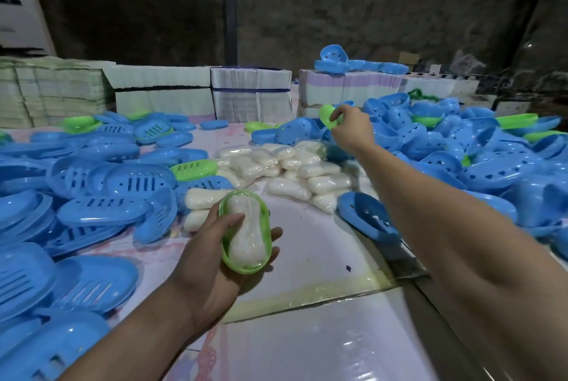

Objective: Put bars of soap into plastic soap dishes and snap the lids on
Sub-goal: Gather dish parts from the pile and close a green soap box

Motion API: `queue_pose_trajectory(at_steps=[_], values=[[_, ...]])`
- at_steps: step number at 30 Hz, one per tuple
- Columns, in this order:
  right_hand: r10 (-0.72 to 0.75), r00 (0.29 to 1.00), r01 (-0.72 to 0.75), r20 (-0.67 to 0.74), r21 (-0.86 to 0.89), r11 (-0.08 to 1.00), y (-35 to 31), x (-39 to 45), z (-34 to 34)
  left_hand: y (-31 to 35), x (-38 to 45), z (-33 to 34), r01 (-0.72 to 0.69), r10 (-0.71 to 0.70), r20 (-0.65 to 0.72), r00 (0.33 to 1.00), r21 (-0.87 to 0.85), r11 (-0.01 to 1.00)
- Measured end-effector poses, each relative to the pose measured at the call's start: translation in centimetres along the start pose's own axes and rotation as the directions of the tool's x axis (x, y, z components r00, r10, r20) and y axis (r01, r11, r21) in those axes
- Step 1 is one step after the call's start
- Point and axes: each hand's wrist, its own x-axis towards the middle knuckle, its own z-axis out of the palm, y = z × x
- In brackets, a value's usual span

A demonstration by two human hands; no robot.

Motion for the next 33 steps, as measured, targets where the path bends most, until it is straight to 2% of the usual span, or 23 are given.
queue_pose_trajectory(at_steps=[3, 6, 9, 12, 13, 14, 15, 17, 18, 21, 22, 24, 28, 33], values=[[0.095, 0.995, -0.102, 0.035, 0.366, 0.925, -2.6, -3.5, -0.7, 0.0, -0.1, 0.1, -0.001, 0.001, 0.004, 1.000, -0.006, 1.000], [0.166, 0.971, -0.239, 0.173, 0.645, 0.726, -5.2, -7.5, -1.9, 0.0, -0.2, 0.1, -0.005, 0.005, 0.006, 1.000, -0.025, 1.000], [0.169, 0.889, -0.449, 0.426, 0.736, 0.507, -7.2, -11.6, -3.4, 0.0, -0.2, 0.3, -0.009, 0.007, -0.022, 1.000, -0.061, 0.998], [0.021, 0.754, -0.639, 0.656, 0.727, 0.251, -8.4, -15.8, -4.2, -0.1, -0.2, 0.4, -0.020, 0.016, -0.022, 1.000, -0.151, 0.988], [-0.012, 0.724, -0.673, 0.690, 0.710, 0.208, -8.7, -17.2, -4.2, 0.0, -0.2, 0.3, -0.022, 0.018, -0.022, 1.000, -0.191, 0.981], [-0.014, 0.714, -0.679, 0.700, 0.697, 0.232, -8.8, -18.4, -4.0, 0.0, -0.3, 0.3, -0.026, 0.021, -0.026, 0.999, -0.225, 0.974], [0.001, 0.733, -0.639, 0.680, 0.688, 0.345, -8.8, -19.4, -3.8, 0.1, -0.3, 0.2, -0.029, 0.022, -0.030, 0.999, -0.247, 0.969], [0.012, 0.795, -0.464, 0.606, 0.596, 0.655, -8.7, -20.7, -3.5, 0.2, -0.4, 0.1, -0.034, 0.030, -0.023, 0.999, -0.257, 0.966], [0.001, 0.807, -0.398, 0.591, 0.542, 0.740, -8.6, -21.1, -3.5, 0.2, -0.4, 0.0, -0.039, 0.036, -0.016, 0.999, -0.249, 0.968], [-0.024, 0.799, -0.302, 0.601, 0.436, 0.848, -8.3, -22.0, -3.3, 0.1, -0.4, 0.1, -0.043, 0.045, 0.005, 0.999, -0.192, 0.980], [-0.031, 0.808, -0.274, 0.588, 0.422, 0.864, -8.0, -22.2, -3.1, 0.0, -0.4, 0.1, -0.040, 0.043, 0.013, 0.999, -0.169, 0.985], [-0.047, 0.820, -0.286, 0.570, 0.480, 0.829, -7.5, -22.5, -3.0, 0.0, -0.3, 0.2, -0.030, 0.033, 0.017, 0.999, -0.155, 0.988], [-0.257, 0.704, -0.298, 0.662, 0.605, 0.739, -7.0, -22.8, -3.9, 0.0, -0.2, -0.1, -0.007, 0.010, 0.015, 1.000, -0.200, 0.980], [-0.216, 0.712, -0.387, 0.668, 0.630, 0.674, -6.5, -22.3, -3.7, 0.1, -0.2, -0.2, 0.028, -0.012, 0.076, 0.997, -0.219, 0.975]])
